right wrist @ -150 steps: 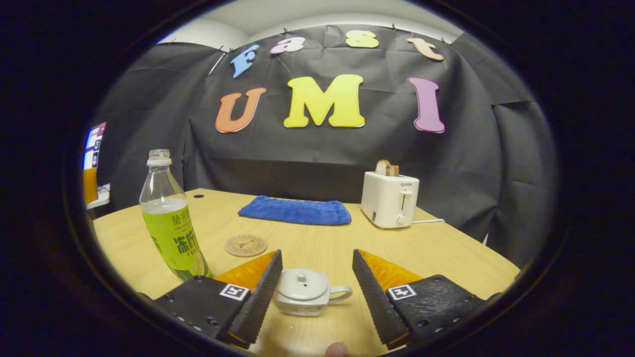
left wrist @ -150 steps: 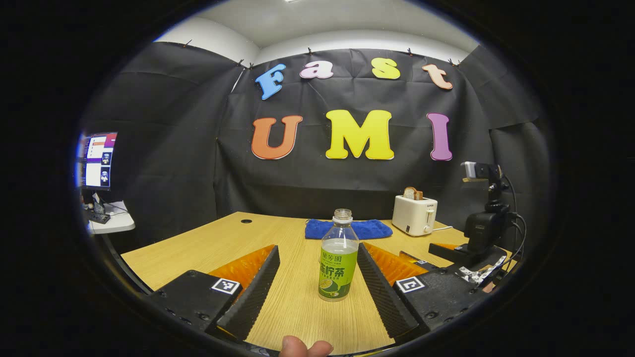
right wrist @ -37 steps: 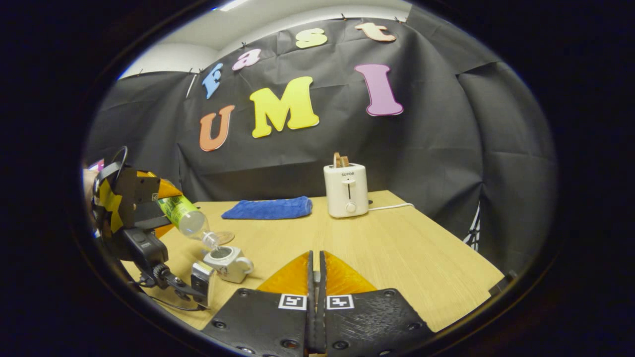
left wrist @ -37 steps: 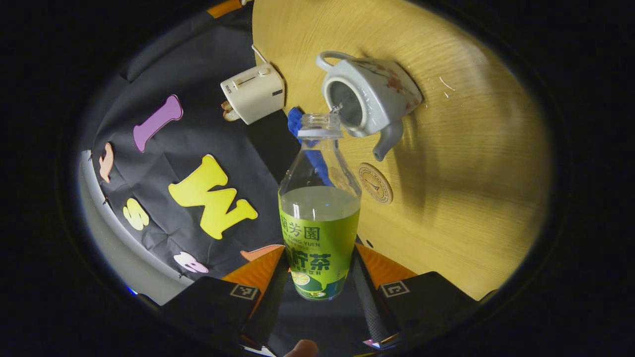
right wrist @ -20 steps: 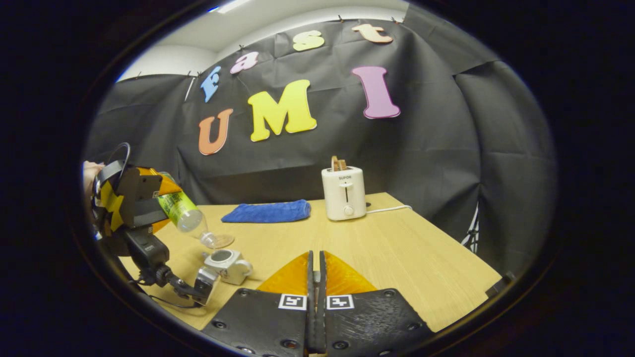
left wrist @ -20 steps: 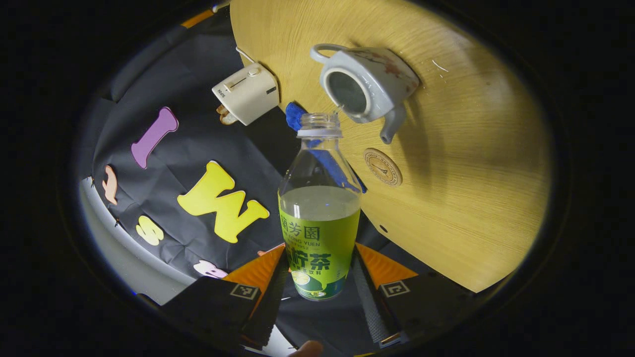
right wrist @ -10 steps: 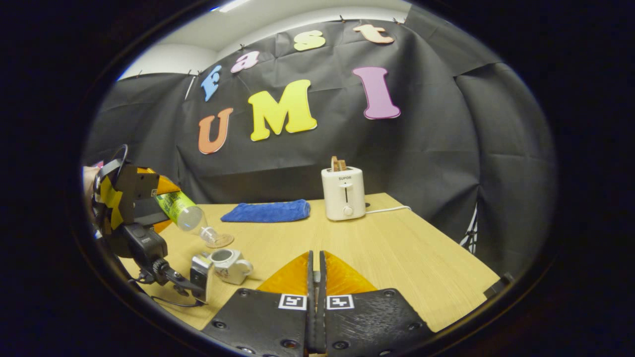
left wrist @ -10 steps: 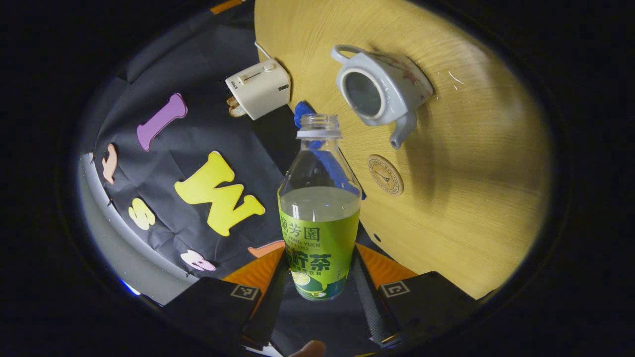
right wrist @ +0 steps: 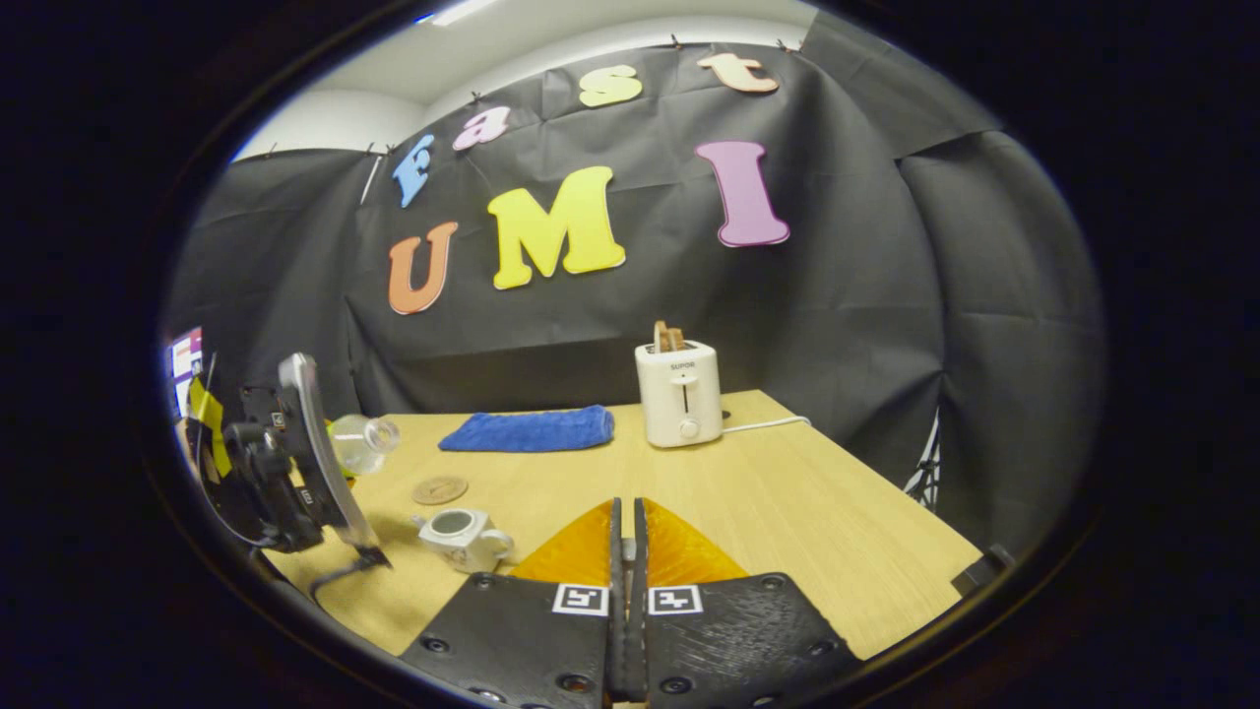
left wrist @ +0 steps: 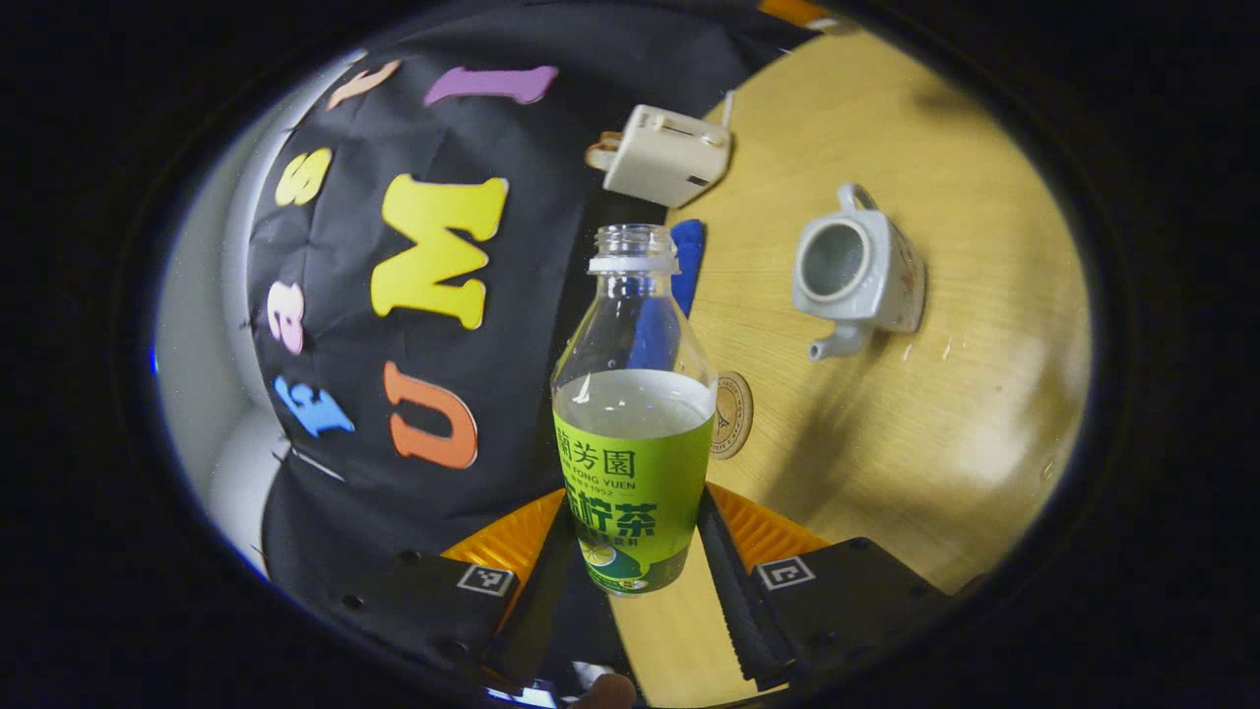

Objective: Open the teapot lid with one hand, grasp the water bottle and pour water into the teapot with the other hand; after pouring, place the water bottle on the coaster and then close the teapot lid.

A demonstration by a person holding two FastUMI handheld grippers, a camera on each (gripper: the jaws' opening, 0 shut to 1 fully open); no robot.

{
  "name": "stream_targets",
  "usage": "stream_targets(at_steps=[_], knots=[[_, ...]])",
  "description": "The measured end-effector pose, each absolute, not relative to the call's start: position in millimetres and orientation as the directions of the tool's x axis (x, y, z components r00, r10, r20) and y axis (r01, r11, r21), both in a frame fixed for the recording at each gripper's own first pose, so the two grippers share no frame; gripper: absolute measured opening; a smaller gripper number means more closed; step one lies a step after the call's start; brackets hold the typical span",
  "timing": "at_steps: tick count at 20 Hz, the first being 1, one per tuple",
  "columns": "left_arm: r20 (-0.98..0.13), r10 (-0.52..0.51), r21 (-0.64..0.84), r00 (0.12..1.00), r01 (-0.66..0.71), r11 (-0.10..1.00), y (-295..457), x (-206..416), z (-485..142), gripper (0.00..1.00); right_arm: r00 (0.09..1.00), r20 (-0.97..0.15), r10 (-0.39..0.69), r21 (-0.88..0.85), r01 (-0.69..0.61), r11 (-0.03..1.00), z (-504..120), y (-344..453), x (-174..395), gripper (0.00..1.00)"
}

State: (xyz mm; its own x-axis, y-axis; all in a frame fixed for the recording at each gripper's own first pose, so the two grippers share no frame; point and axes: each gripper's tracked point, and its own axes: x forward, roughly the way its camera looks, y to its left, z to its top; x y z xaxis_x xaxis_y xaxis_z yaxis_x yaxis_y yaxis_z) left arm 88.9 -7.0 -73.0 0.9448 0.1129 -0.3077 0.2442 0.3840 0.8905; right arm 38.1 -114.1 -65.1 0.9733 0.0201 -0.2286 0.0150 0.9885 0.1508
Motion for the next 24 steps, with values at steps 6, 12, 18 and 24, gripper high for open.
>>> stream_targets(at_steps=[6,12,18,24], knots=[[-0.312,-0.013,0.58,0.95,0.201,0.789,-15.0,70.8,-65.6,0.74,0.976,-0.213,0.04,0.139,-0.011,0.99,-51.4,-91.7,36.3,0.0],[-0.241,-0.083,0.203,0.967,0.134,0.97,-17.9,83.4,-53.4,0.75,0.981,-0.191,0.042,0.137,-0.016,0.99,-40.5,-81.9,42.6,0.0],[-0.197,-0.144,-0.002,0.97,0.146,0.989,-23.8,142.9,-43.0,0.75,0.975,-0.216,0.052,0.126,-0.025,0.992,-54.1,-71.1,45.8,0.0],[-0.186,-0.108,-0.013,0.977,0.108,0.994,-11.6,206.0,-55.9,0.75,0.967,-0.252,0.046,0.124,-0.015,0.992,-70.8,-72.8,57.7,0.0]])
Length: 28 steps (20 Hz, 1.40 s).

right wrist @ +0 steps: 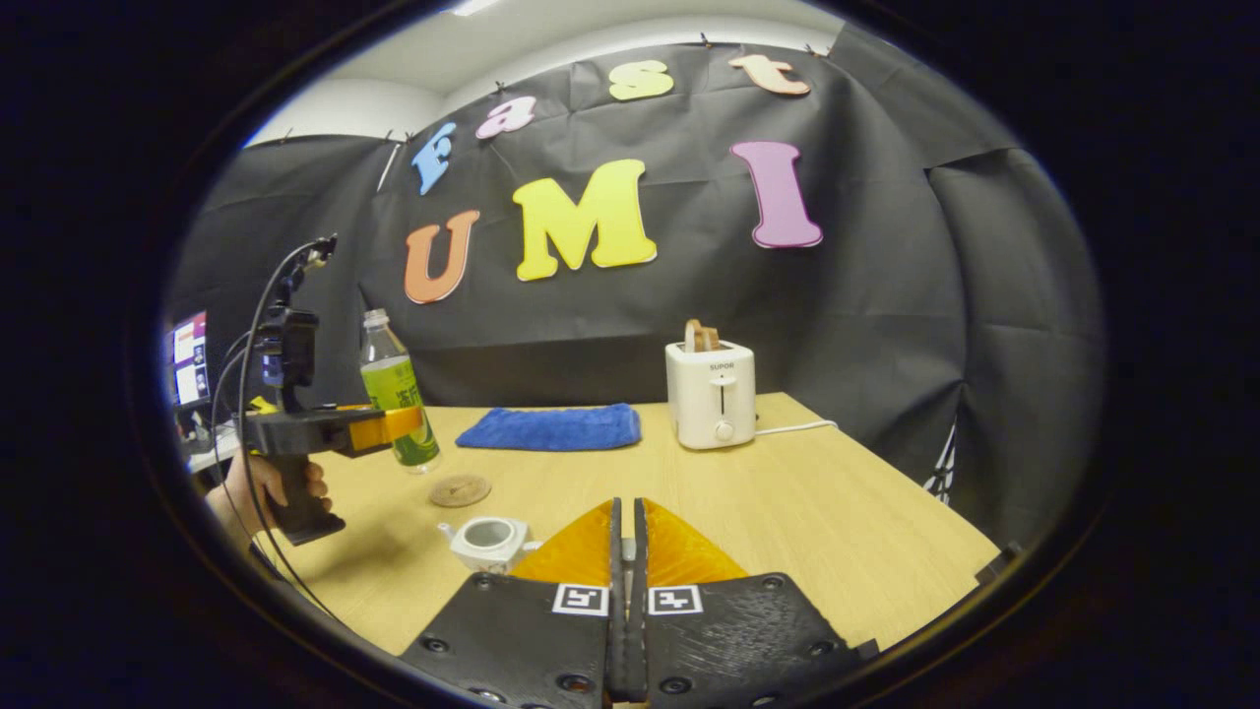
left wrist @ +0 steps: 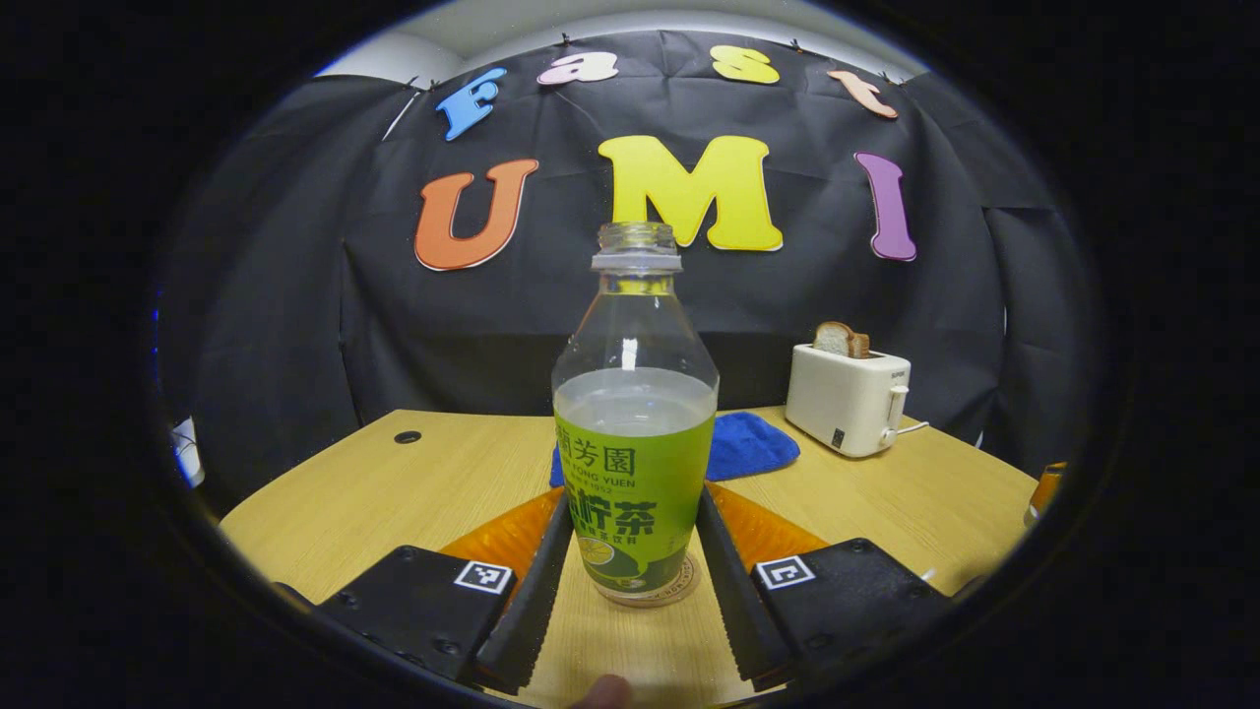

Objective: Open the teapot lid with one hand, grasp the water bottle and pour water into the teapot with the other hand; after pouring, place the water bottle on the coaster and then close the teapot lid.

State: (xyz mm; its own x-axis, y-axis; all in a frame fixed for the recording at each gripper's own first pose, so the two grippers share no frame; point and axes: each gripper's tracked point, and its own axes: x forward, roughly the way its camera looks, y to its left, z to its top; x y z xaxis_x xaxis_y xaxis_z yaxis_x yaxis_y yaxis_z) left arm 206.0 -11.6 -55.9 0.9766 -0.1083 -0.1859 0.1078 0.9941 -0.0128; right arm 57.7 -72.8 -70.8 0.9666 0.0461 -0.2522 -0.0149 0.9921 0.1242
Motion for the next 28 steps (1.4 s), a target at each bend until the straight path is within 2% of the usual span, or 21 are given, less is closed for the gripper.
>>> stream_targets(at_steps=[9,20,21,24,28], knots=[[-0.253,-0.122,-0.038,0.96,0.116,0.993,-26.2,240.9,-103.0,0.76,0.953,-0.302,0.036,0.131,0.004,0.991,-95.8,-76.5,68.8,0.0],[-0.258,-0.114,-0.015,0.959,0.114,0.993,-28.5,242.8,-111.8,0.79,0.948,-0.314,0.049,0.131,-0.008,0.991,-102.5,-69.6,70.0,0.0],[-0.258,-0.112,-0.011,0.96,0.113,0.994,-28.5,242.3,-112.1,0.81,0.948,-0.313,0.05,0.132,-0.009,0.991,-102.6,-69.5,70.1,0.0],[-0.251,-0.112,-0.01,0.961,0.113,0.994,-28.7,241.0,-108.3,0.95,0.949,-0.311,0.046,0.129,-0.006,0.992,-101.9,-70.5,69.4,0.0],[-0.29,-0.095,0.002,0.952,0.1,0.995,-23.9,234.8,-118.4,0.96,0.954,-0.294,0.062,0.133,-0.023,0.991,-96.1,-64.6,71.0,0.0]])
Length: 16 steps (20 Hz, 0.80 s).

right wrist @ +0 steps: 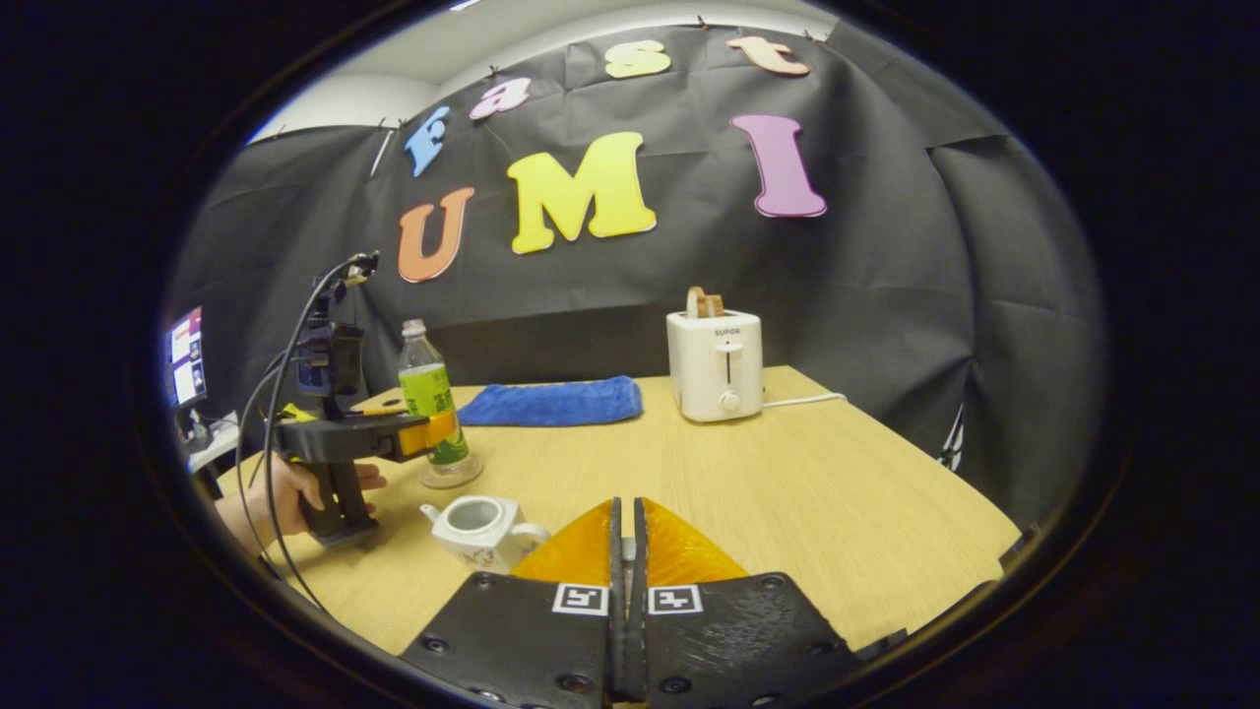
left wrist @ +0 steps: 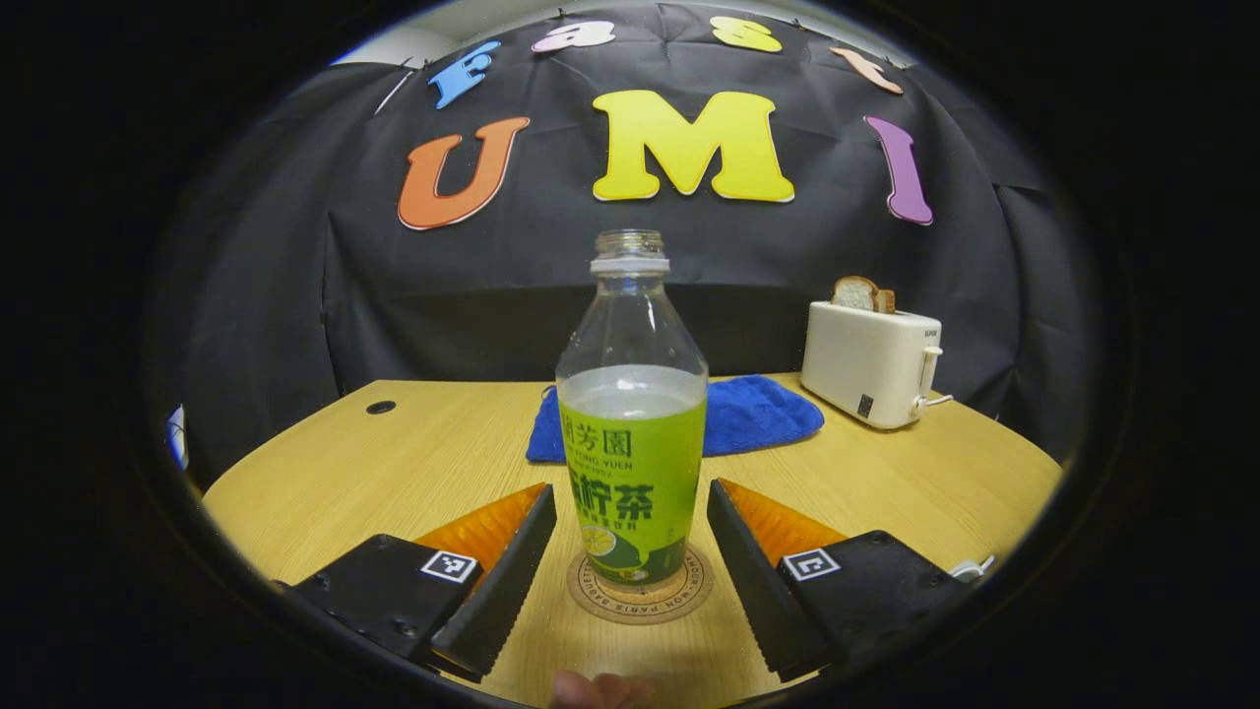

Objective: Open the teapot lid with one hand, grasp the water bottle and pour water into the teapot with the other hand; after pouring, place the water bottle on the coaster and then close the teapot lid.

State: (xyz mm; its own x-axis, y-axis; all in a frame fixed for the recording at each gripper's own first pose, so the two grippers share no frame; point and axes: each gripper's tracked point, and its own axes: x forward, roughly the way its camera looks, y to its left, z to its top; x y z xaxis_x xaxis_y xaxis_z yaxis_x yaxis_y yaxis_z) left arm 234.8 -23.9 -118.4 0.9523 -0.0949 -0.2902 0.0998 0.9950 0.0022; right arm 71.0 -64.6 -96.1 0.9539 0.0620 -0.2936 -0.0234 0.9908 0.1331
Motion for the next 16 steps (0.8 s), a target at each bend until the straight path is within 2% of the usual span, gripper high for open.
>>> stream_targets(at_steps=[5,12,16], knots=[[-0.302,-0.051,0.025,0.952,0.061,0.998,-8.3,205.1,-122.5,0.97,0.961,-0.252,0.115,0.125,-0.086,0.988,-86.3,-39.6,84.6,0.0],[-0.206,0.005,0.029,0.979,0.001,1.0,32.3,138.9,-73.4,0.96,0.942,-0.21,0.26,0.077,-0.25,0.965,-85.8,27.6,116.1,0.0],[-0.151,0.06,0.032,0.987,-0.056,0.998,59.8,103.1,-53.6,0.96,0.932,-0.213,0.294,0.047,-0.291,0.956,-94.5,50.9,123.4,0.0]])
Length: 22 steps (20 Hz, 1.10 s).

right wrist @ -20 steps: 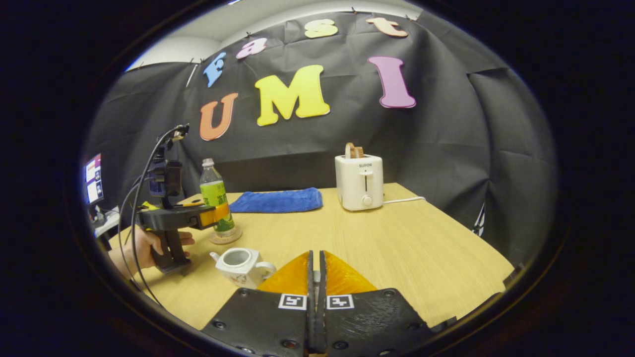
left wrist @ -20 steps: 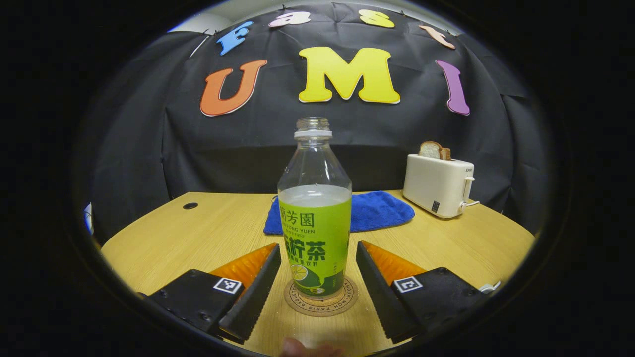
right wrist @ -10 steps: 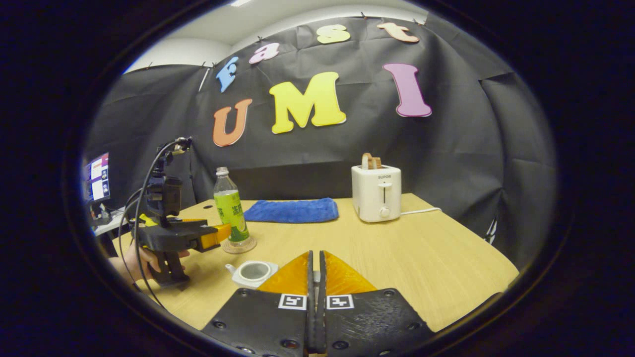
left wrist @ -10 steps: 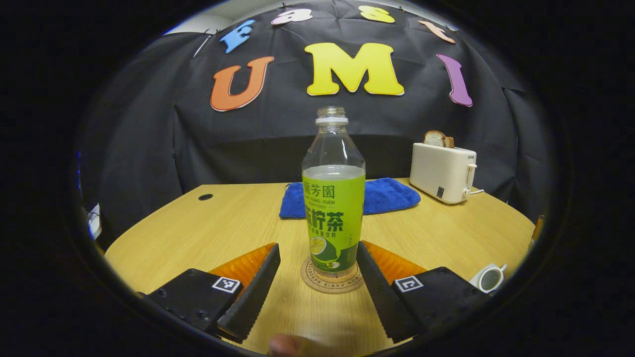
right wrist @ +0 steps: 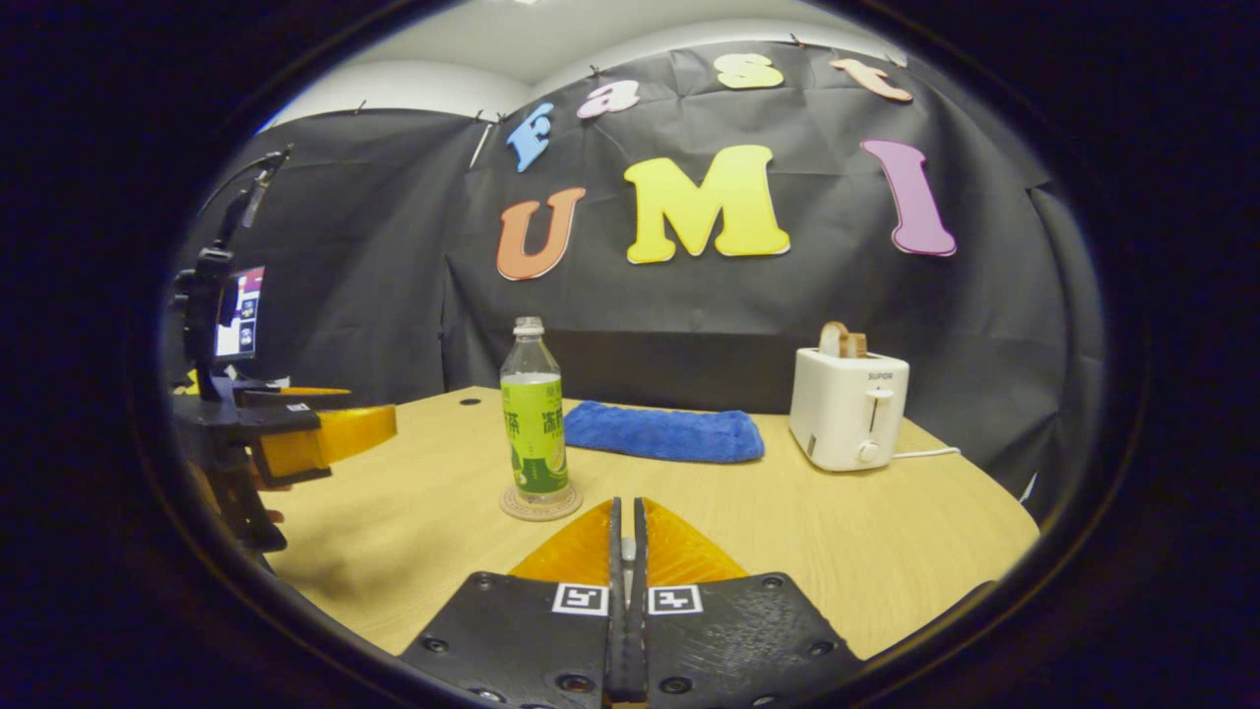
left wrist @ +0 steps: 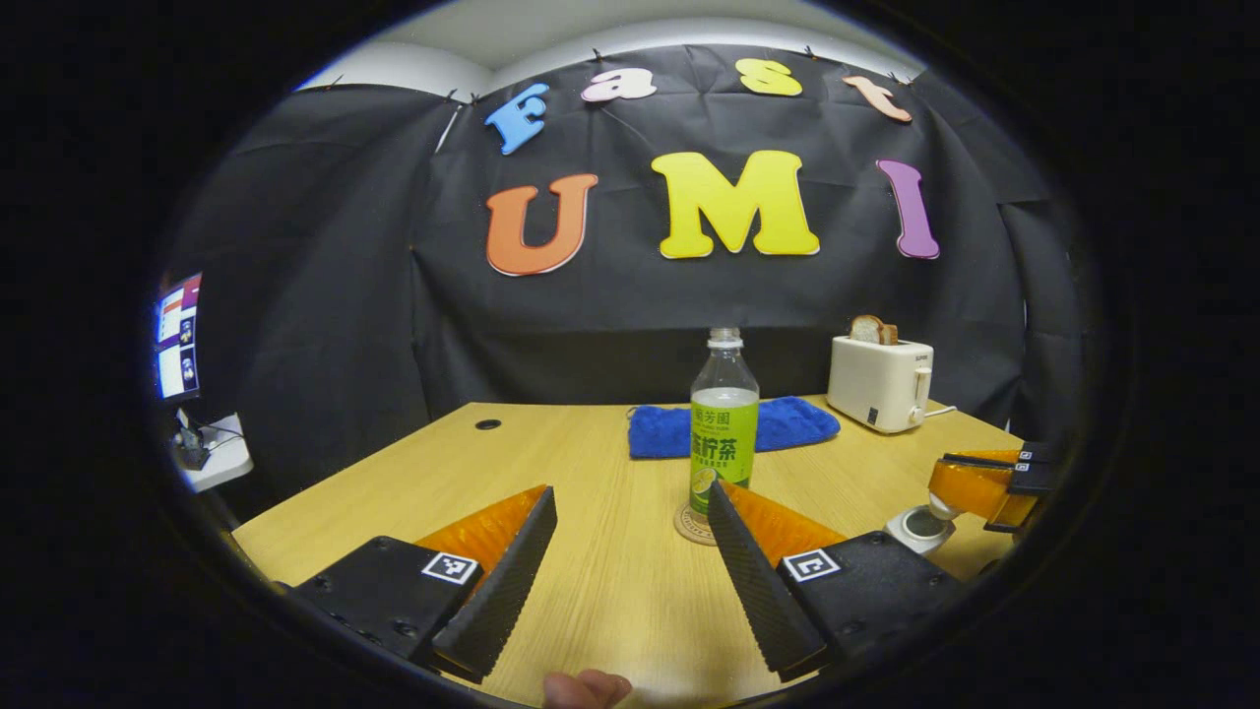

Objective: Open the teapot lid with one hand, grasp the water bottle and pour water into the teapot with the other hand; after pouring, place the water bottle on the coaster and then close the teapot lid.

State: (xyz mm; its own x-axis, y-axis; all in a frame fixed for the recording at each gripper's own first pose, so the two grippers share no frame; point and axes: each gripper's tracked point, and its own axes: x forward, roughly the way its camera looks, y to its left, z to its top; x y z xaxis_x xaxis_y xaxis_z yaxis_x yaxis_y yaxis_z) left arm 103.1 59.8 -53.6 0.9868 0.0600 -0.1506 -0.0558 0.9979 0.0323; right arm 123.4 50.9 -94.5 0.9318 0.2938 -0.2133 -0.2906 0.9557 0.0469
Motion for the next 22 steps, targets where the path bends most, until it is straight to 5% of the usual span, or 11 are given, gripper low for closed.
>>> stream_targets(at_steps=[17,21,22], knots=[[-0.132,0.087,0.009,0.987,-0.087,0.996,70.4,73.5,-47.1,0.96,0.935,-0.215,0.284,0.019,-0.286,0.958,-113.1,62.4,125.2,0.0],[-0.127,0.08,-0.006,0.989,-0.081,0.997,67.6,69.2,-42.9,0.96,0.947,-0.184,0.262,0.01,-0.264,0.964,-101.2,57.3,122.3,0.06],[-0.124,0.078,-0.008,0.989,-0.08,0.997,66.4,67.7,-40.1,0.96,0.954,-0.165,0.25,0.017,-0.251,0.968,-92.9,53.4,120.8,0.15]])
